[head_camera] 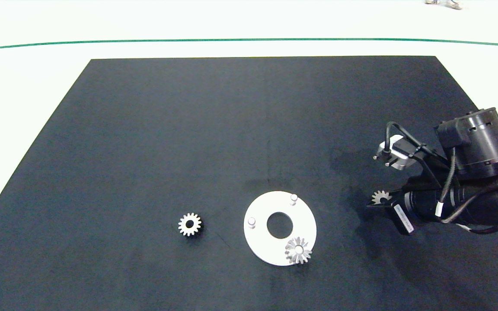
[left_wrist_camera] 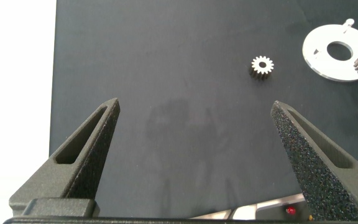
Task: Install three planetary gears onto the carrier pins
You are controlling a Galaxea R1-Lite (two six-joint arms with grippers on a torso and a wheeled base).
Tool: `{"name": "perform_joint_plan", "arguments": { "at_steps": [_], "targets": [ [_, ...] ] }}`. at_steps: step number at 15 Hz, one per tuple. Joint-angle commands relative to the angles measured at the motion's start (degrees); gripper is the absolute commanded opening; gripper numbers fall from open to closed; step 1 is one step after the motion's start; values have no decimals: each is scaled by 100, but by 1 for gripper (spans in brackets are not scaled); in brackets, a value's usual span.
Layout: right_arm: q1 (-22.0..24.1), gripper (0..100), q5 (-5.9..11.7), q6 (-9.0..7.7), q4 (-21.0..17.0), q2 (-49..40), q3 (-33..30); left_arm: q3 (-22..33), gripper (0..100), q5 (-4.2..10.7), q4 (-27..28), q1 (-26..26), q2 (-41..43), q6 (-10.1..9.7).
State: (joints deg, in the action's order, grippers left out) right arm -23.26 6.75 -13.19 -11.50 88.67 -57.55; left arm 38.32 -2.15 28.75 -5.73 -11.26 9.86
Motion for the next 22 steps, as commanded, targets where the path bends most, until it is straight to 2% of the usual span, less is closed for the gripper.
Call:
{"name": "perform_joint_plan", "arguments": {
  "at_steps": [1,4,6,7,12,14,17,22],
  "targets": [
    [-530,19,45,1,-327,-307,-388,1,100,-5,17,2,1,16],
    [-1190,19,414,18,-336,-26,-881,1,100,-5,17,10,1,95],
    [-1506,19,775,-34,-353,326,-1135,1,100,-5,17,10,1,104],
    [-1708,19,819,-43,-362,475,-1267,1,100,-5,17,10,1,104],
    [-2095,19,907,-34,-397,1143,-1592,1,100,-5,17,2,1,104],
    [-2113,19,907,-34,-406,1284,-1707,1,100,-5,17,-7,1,104],
    [-2104,19,898,-8,-784,1310,-2023,1,100,-5,17,-7,1,104],
    [-2095,19,898,53,-802,1486,-2225,-8,100,-5,17,-7,1,104]
  ]
}}
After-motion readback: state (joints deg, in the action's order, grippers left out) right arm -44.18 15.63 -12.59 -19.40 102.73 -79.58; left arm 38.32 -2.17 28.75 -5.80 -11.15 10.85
